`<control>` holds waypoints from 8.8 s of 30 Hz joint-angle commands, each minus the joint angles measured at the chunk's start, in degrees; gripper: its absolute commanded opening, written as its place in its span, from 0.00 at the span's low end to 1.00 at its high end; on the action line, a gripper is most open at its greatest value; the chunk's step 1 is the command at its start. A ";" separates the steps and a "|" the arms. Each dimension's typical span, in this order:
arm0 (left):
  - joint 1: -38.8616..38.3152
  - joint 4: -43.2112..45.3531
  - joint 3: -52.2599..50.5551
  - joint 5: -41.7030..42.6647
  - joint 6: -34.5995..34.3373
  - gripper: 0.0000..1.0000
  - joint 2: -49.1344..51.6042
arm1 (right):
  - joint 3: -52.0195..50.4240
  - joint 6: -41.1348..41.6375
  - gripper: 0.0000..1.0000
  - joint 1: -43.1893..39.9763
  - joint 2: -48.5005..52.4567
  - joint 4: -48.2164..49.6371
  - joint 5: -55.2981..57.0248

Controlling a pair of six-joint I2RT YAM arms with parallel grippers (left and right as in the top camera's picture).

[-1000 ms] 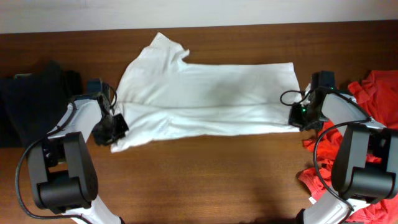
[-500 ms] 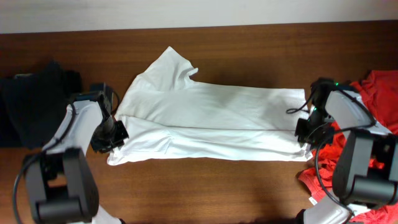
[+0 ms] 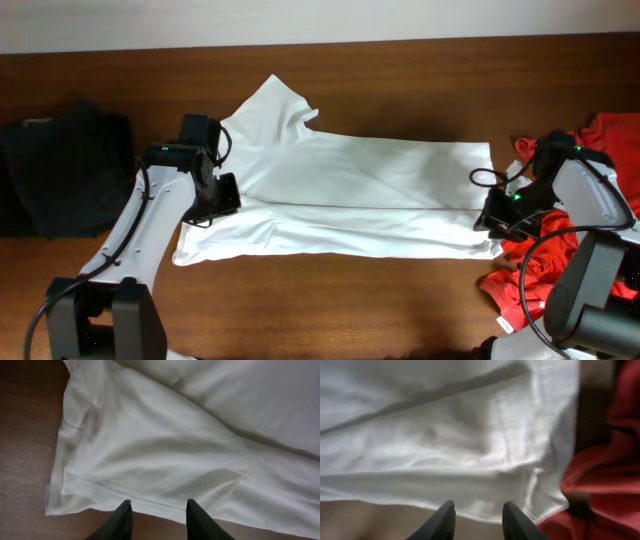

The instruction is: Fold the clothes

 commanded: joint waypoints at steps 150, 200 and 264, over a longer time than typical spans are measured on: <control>6.71 6.16 -11.43 -2.75 -4.92 0.57 6.40 | -7.80 4.81 0.11 1.29 3.21 12.44 5.90; 0.70 32.92 13.33 7.32 14.62 0.01 31.91 | 5.75 0.52 0.56 4.72 -8.37 -0.11 3.04; 10.05 -24.65 0.48 5.09 10.38 0.01 1.14 | 27.87 3.91 0.16 11.23 14.10 -20.31 19.69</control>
